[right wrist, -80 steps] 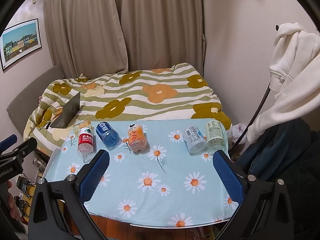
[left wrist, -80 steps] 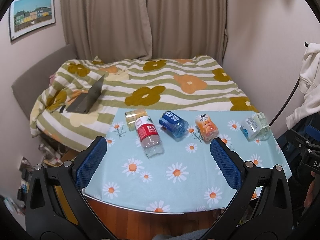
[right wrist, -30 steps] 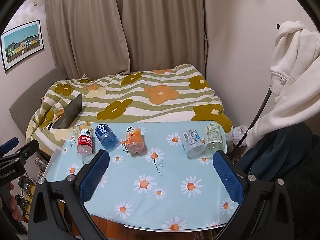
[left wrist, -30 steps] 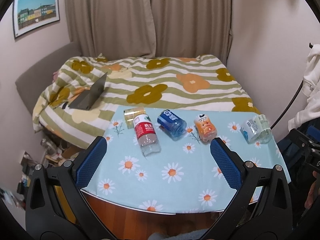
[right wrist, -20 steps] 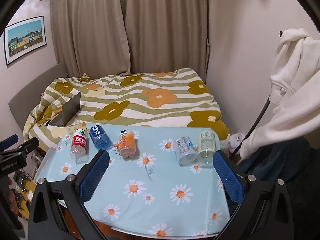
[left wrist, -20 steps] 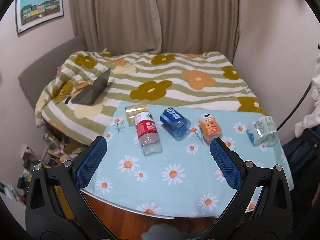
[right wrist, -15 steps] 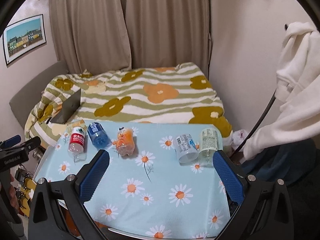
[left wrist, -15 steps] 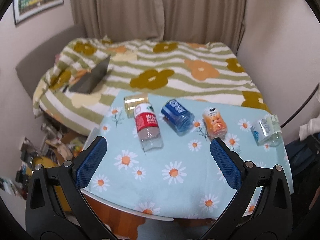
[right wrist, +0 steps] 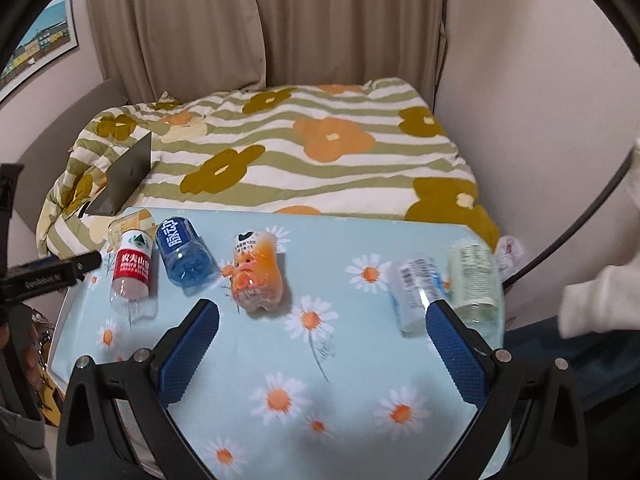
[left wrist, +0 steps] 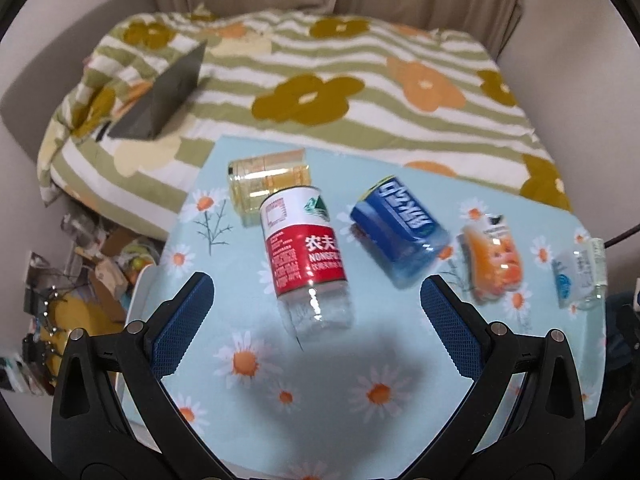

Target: Flip cup upright

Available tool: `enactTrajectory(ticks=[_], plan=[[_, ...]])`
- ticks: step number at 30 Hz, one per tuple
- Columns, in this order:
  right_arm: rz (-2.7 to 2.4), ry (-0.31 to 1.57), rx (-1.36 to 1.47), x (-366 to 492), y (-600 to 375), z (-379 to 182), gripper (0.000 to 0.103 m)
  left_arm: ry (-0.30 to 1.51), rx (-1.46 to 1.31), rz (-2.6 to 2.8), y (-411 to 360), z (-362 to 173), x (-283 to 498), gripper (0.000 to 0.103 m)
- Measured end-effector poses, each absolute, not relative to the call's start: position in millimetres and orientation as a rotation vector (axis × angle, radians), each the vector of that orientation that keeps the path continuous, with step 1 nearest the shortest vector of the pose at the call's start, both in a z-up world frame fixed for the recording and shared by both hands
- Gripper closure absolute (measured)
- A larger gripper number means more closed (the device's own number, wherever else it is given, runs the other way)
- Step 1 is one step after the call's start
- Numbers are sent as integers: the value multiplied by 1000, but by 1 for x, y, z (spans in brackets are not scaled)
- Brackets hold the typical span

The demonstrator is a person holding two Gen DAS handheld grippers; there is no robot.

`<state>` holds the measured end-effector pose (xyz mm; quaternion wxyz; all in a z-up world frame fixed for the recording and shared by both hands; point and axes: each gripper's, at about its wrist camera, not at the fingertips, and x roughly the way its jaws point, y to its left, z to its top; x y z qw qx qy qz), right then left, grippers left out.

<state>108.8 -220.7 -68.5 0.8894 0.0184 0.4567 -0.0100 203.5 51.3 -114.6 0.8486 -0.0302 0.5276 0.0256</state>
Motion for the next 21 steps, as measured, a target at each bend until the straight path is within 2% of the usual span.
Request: enactTrajectory(ticks=[17, 21], plan=[[-109, 1077, 94, 162, -198, -119, 0, 1329, -115, 7, 74, -200, 266, 0], [-130, 1090, 104, 162, -197, -123, 0, 1357, -126, -24, 73, -208, 268, 12]])
